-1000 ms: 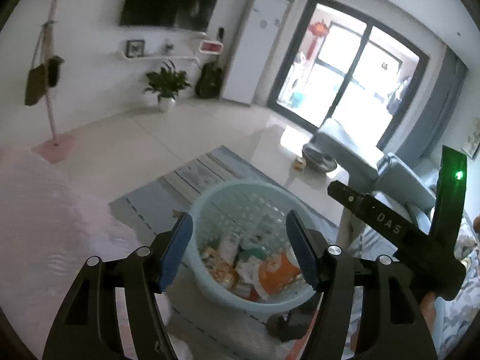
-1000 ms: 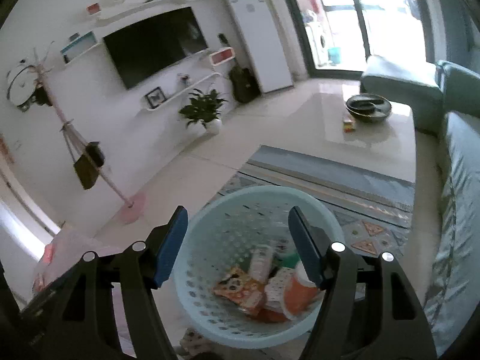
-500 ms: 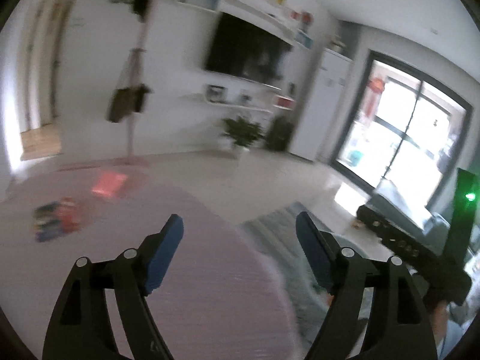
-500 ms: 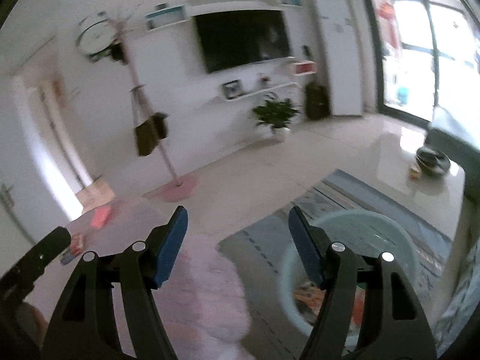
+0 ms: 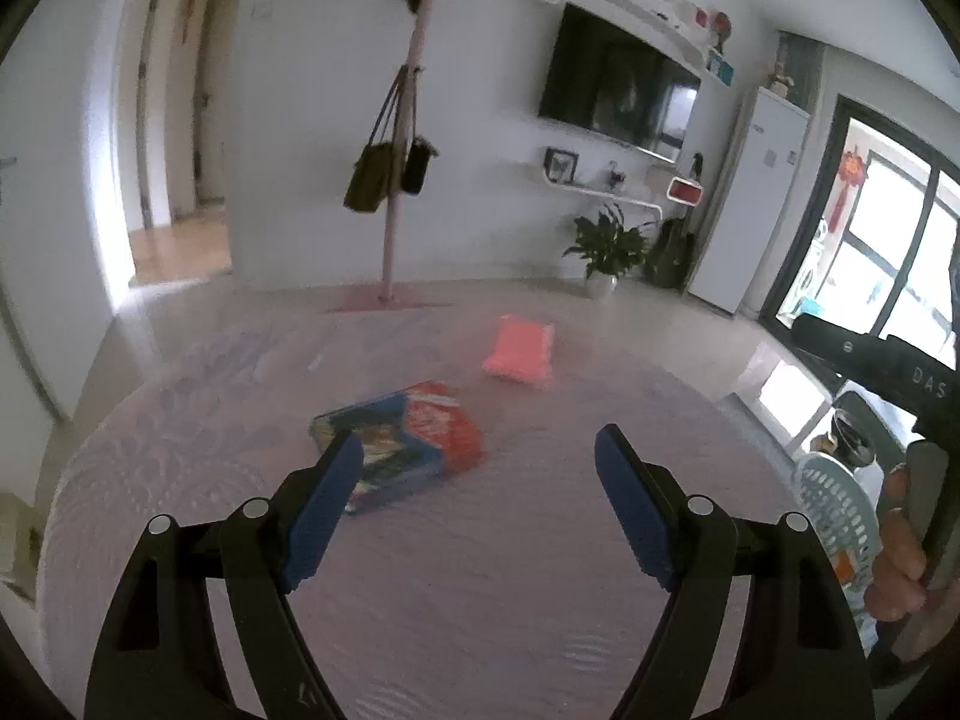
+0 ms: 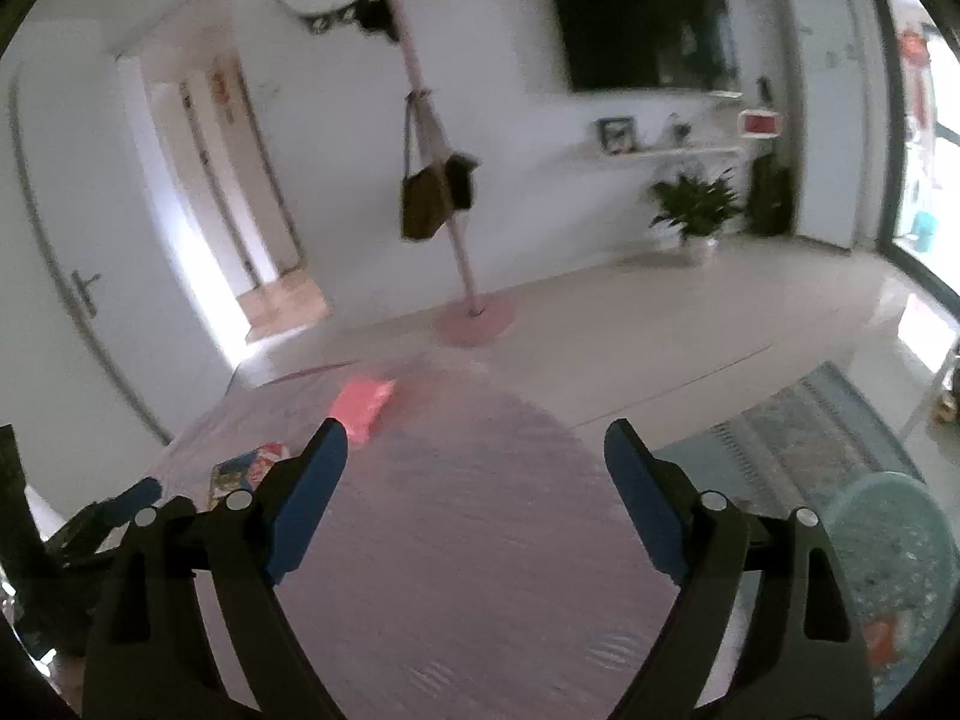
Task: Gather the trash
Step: 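Grasp the tiger-print card box with the left tool while the right tool grasps the pink packet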
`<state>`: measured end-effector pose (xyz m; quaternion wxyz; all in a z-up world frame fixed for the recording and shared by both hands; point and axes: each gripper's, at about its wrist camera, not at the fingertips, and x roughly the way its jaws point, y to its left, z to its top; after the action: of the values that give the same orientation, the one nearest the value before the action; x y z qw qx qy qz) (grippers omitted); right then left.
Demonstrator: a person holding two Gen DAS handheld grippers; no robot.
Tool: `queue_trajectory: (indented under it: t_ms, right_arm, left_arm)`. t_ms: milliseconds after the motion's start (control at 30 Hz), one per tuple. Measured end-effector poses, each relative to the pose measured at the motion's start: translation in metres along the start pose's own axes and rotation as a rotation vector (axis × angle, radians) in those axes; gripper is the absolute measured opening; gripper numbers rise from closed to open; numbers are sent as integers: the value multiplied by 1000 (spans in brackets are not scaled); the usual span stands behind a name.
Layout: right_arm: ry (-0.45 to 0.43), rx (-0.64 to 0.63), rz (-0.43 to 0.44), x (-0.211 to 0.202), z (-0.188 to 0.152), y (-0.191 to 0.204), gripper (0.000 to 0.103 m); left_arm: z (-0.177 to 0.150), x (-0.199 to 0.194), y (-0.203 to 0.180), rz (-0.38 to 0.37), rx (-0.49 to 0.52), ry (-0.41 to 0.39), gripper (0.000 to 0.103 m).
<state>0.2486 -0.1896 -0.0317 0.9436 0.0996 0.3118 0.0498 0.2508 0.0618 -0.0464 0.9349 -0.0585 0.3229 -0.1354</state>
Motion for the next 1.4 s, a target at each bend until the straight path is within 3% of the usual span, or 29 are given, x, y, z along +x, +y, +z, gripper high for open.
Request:
queue_trajectory:
  t_ms: [100, 133, 200, 267, 300, 367, 567, 667, 767, 900, 1067, 1167, 1267, 1333, 1400]
  right_arm:
    - [63, -52, 42, 40, 1, 26, 52]
    - [73, -66, 37, 49, 2, 32, 50]
    - [90, -94, 50, 71, 4, 46, 50]
    - [119, -119, 132, 92, 6, 60, 51]
    - [136, -132, 164, 101, 6, 66, 57]
    - [148, -170, 134, 118, 6, 79, 57]
    - [260, -72, 89, 170, 8, 84, 57]
    - [278, -89, 68, 177, 4, 87, 57]
    - [283, -95, 65, 179, 4, 90, 58]
    - [272, -129, 25, 183, 4, 98, 58]
    - [265, -190, -10, 186, 2, 106, 56]
    - [256, -226, -29, 184, -1, 111, 47]
    - [251, -205, -11, 182, -1, 106, 37]
    - [247, -191, 2, 179, 0, 101, 33]
    - [214, -174, 44, 171, 1, 97, 32]
  left_arm:
    - [3, 23, 24, -5, 8, 42, 79]
    - [5, 29, 28, -14, 24, 50, 79]
    - [9, 42, 37, -36, 56, 73, 79]
    - [13, 52, 45, -51, 77, 91, 83]
    - [16, 59, 50, -37, 97, 101, 83]
    - [23, 70, 56, -2, 129, 132, 83]
    - [16, 93, 68, -177, 119, 250, 83]
    - [10, 86, 60, -237, 169, 253, 83]
    - [-4, 76, 47, -330, 245, 317, 84]
    - [-23, 69, 23, -244, 402, 337, 85]
    - [-20, 77, 9, -165, 366, 333, 87]
    - [-19, 82, 5, -89, 393, 328, 86]
    - [-18, 77, 8, -89, 367, 321, 85]
    - [-19, 73, 9, -66, 355, 304, 80]
    - [-17, 71, 10, -47, 340, 292, 66]
